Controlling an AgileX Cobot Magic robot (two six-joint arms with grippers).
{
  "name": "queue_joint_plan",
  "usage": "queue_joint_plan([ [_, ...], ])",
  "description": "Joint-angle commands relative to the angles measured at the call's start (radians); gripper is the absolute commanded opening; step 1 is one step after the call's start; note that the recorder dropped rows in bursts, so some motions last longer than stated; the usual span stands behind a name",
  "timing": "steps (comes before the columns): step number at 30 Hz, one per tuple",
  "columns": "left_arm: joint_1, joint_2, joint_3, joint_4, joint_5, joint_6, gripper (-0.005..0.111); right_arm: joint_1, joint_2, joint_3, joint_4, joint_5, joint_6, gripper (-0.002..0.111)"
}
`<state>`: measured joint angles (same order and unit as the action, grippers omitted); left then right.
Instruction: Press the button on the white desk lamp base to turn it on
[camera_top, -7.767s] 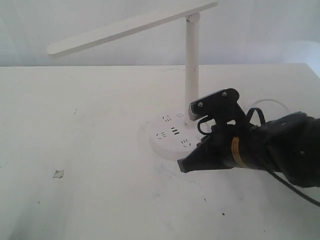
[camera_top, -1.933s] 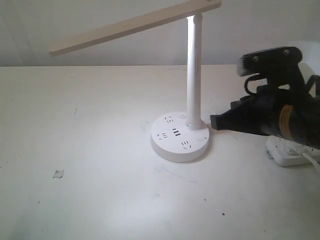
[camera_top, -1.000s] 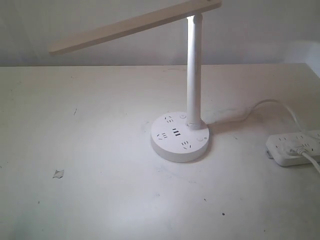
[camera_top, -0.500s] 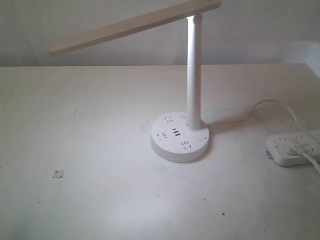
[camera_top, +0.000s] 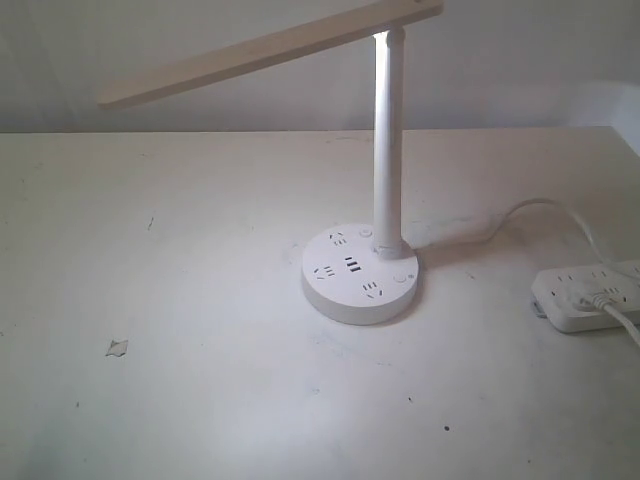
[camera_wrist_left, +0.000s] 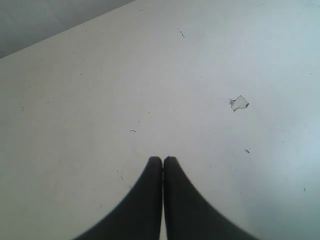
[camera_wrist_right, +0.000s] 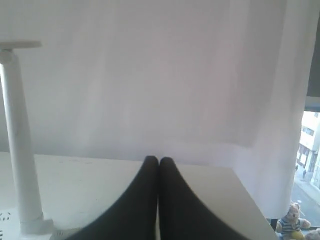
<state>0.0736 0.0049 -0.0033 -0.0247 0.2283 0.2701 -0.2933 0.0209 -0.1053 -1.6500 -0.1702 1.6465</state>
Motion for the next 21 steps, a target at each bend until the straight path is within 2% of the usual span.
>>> queue_joint_plan([
  [1, -0.004, -0.005, 0.003, -0.004, 0.003, -0.004, 0.000, -0.015, -0.021, 0.064, -0.004, -0.015, 0.014, 0.000],
  [7, -0.004, -0.005, 0.003, -0.004, 0.004, -0.004, 0.000, -0.015, -0.021, 0.105, 0.001, 0.048, 0.061, 0.000],
  [11, -0.004, -0.005, 0.003, -0.004, 0.004, -0.004, 0.000, -0.015, -0.021, 0.105, 0.004, 0.148, 0.249, 0.000],
  [15, -0.004, -0.005, 0.003, -0.004, 0.004, -0.004, 0.000, -0.015, -0.021, 0.093, 0.004, 0.149, 0.405, 0.000],
  [16, -0.004, -0.005, 0.003, -0.004, 0.004, -0.004, 0.000, -0.015, -0.021, 0.087, 0.015, 0.146, 0.453, 0.000],
  [19, -0.004, -0.005, 0.003, -0.004, 0.004, -0.004, 0.000, -0.015, -0.021, 0.077, 0.156, 0.127, 0.458, 0.000],
  [21, -0.004, -0.005, 0.003, -0.004, 0.004, -0.004, 0.000, -0.015, -0.021, 0.068, 0.187, 0.115, 0.458, 0.000],
])
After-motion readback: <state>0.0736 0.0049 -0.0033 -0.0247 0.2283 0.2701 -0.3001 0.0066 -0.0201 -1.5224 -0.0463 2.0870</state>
